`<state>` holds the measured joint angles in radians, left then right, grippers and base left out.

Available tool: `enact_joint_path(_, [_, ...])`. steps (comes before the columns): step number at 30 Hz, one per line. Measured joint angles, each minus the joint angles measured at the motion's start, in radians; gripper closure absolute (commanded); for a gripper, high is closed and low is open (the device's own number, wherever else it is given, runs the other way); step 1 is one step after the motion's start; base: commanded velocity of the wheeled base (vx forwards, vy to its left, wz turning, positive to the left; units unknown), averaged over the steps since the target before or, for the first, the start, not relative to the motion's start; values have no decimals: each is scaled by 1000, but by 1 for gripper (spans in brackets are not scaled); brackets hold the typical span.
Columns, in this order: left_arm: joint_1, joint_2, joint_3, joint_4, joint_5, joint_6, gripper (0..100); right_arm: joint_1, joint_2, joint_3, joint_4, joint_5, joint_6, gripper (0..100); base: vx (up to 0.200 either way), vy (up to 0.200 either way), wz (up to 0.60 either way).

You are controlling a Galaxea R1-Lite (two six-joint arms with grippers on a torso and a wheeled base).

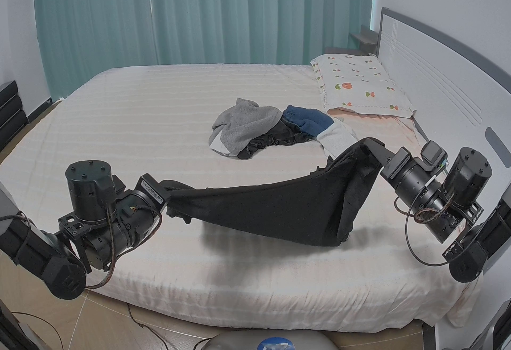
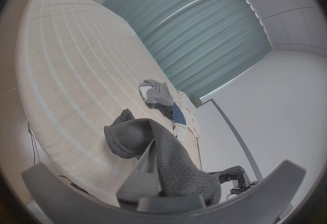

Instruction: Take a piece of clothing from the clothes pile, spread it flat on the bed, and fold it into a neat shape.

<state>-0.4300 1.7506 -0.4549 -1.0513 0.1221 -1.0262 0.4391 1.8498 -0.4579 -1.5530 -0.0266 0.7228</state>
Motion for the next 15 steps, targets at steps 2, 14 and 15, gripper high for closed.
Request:
enact_joint_path(2, [1, -13, -1, 0, 0, 2, 100, 0, -2, 2, 0, -1, -3, 100, 0, 200, 0])
enact_joint_path(14, [5, -51, 0, 1, 5, 54, 100, -1, -5, 7, 0, -6, -11, 100, 0, 200, 0])
enact_joint_path(15, [5, -54, 3, 1, 5, 57, 100, 0, -5, 6, 0, -8, -11, 100, 0, 200, 0])
